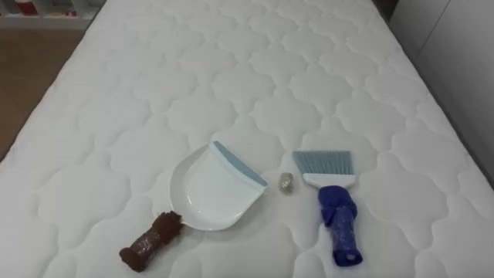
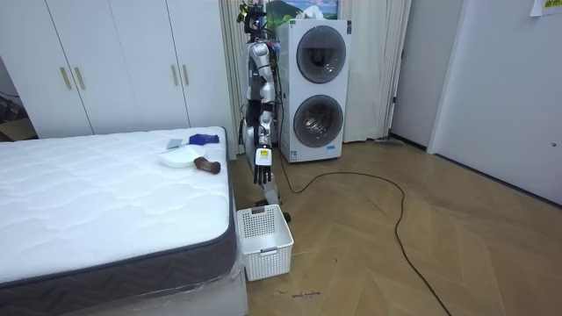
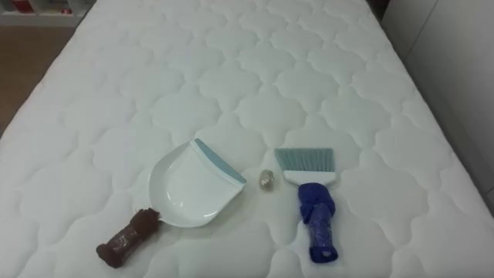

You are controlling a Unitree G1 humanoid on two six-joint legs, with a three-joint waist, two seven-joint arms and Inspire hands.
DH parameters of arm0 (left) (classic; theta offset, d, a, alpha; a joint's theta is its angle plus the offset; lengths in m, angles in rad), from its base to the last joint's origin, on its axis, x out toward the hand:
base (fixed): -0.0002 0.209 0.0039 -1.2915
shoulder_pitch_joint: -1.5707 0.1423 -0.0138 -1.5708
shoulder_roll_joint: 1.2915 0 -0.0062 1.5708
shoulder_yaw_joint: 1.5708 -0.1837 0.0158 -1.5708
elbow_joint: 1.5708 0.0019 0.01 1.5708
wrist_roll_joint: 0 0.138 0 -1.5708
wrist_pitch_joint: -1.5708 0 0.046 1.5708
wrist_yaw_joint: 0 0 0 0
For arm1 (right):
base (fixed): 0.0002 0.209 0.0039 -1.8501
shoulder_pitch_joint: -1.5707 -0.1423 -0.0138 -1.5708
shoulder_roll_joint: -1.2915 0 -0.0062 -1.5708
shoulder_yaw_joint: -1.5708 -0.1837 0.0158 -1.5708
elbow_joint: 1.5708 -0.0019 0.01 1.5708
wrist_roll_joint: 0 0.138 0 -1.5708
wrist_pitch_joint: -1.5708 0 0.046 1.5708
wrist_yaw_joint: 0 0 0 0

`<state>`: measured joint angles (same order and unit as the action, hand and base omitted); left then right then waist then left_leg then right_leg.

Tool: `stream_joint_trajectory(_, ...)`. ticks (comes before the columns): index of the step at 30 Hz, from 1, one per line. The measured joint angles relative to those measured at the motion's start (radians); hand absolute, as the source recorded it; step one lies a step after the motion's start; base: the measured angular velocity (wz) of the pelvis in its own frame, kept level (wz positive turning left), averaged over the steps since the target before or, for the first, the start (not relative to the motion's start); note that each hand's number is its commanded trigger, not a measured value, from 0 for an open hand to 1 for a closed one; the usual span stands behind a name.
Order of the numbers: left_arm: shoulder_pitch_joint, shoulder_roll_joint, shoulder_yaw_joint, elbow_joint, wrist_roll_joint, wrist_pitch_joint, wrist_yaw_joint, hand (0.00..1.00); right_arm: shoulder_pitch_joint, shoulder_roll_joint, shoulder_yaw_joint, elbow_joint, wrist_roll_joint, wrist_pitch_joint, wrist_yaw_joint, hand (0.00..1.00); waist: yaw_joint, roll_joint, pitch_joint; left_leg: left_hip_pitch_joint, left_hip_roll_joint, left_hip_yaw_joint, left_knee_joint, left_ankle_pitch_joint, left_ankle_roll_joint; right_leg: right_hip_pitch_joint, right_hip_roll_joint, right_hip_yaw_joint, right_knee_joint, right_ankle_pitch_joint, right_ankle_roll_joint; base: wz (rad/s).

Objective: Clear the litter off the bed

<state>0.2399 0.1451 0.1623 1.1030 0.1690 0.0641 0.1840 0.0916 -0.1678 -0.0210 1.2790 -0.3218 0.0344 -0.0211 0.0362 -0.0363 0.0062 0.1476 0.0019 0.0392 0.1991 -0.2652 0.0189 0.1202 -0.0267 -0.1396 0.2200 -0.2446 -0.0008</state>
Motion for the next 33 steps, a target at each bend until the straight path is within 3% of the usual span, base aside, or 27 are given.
stream_joint_trajectory(3, -0.005, 0.000, 0.000, 0.000, 0.000, 0.000, 0.000, 0.00, -0.001, 0.000, 0.000, 0.000, 0.001, -0.005, -0.013, 0.00, 0.000, 0.007, -0.0040, 0.001, 0.000, 0.000, 0.000, 0.000, 0.000, 0.000, 0.000, 0.000, 0.000, 0.000, 0.000, 0.00)
stream_joint_trajectory(6, -0.008, 0.000, -0.001, 0.000, 0.000, -0.002, 0.000, 0.00, -0.001, 0.000, 0.000, 0.001, 0.003, -0.014, -0.015, 0.00, 0.000, 0.002, -0.0012, 0.001, 0.000, 0.000, 0.000, 0.000, 0.000, 0.000, 0.000, 0.000, 0.000, 0.000, 0.000, 0.00)
stream_joint_trajectory(11, -0.015, 0.000, -0.001, 0.001, 0.000, -0.005, 0.000, 0.00, -0.001, 0.000, 0.000, 0.001, 0.003, -0.015, -0.021, 0.00, 0.000, 0.008, -0.0036, 0.001, 0.000, 0.000, 0.000, 0.000, 0.000, 0.000, 0.000, 0.001, 0.000, 0.000, 0.000, 0.00)
stream_joint_trajectory(17, -0.016, 0.001, -0.011, 0.000, 0.000, -0.007, 0.000, 0.00, -0.003, 0.000, 0.000, 0.001, 0.011, -0.023, -0.030, 0.00, -0.001, 0.006, 0.0048, -0.004, 0.000, 0.001, -0.001, 0.000, 0.000, -0.001, 0.000, -0.002, -0.004, 0.000, 0.000, 0.00)
stream_joint_trajectory(22, -0.012, 0.001, -0.010, 0.001, -0.025, -0.011, 0.015, 0.00, -0.004, 0.000, 0.002, 0.000, 0.023, -0.026, -0.030, 0.00, -0.001, 0.005, 0.0035, -0.011, 0.000, 0.001, 0.000, 0.000, 0.000, -0.001, 0.001, -0.004, -0.014, 0.001, 0.001, 0.00)
stream_joint_trajectory(23, -0.012, 0.001, -0.010, 0.001, -0.029, -0.016, 0.029, 0.00, -0.004, 0.000, 0.002, 0.000, 0.027, -0.029, -0.031, 0.00, -0.001, 0.010, -0.0004, -0.011, 0.000, 0.001, 0.000, 0.000, 0.000, -0.001, 0.001, -0.006, -0.014, 0.002, 0.001, 0.04)
stream_joint_trajectory(28, -0.011, 0.000, -0.001, -0.024, -0.081, -0.048, 0.089, 0.00, -0.004, 0.003, 0.001, -0.005, 0.066, -0.042, -0.045, 0.00, 0.001, -0.001, -0.0018, -0.014, 0.001, 0.000, 0.000, 0.000, 0.000, 0.000, 0.001, -0.014, -0.015, 0.003, 0.001, 0.05)
stream_joint_trajectory(31, -0.009, 0.000, 0.022, -0.067, -0.114, -0.076, 0.132, 0.00, -0.004, 0.005, 0.000, -0.021, 0.102, -0.065, -0.059, 0.00, 0.001, -0.008, -0.0029, -0.012, 0.001, 0.000, -0.001, 0.000, 0.000, 0.001, 0.002, -0.013, -0.018, 0.004, 0.001, 0.00)
stream_joint_trajectory(33, -0.017, 0.000, 0.040, -0.091, -0.117, -0.114, 0.171, 0.00, -0.002, 0.005, -0.001, -0.037, 0.109, -0.089, -0.065, 0.00, 0.001, -0.006, -0.0033, -0.012, 0.001, 0.000, 0.000, 0.000, 0.000, 0.006, 0.002, -0.010, -0.024, 0.008, 0.001, -0.05)
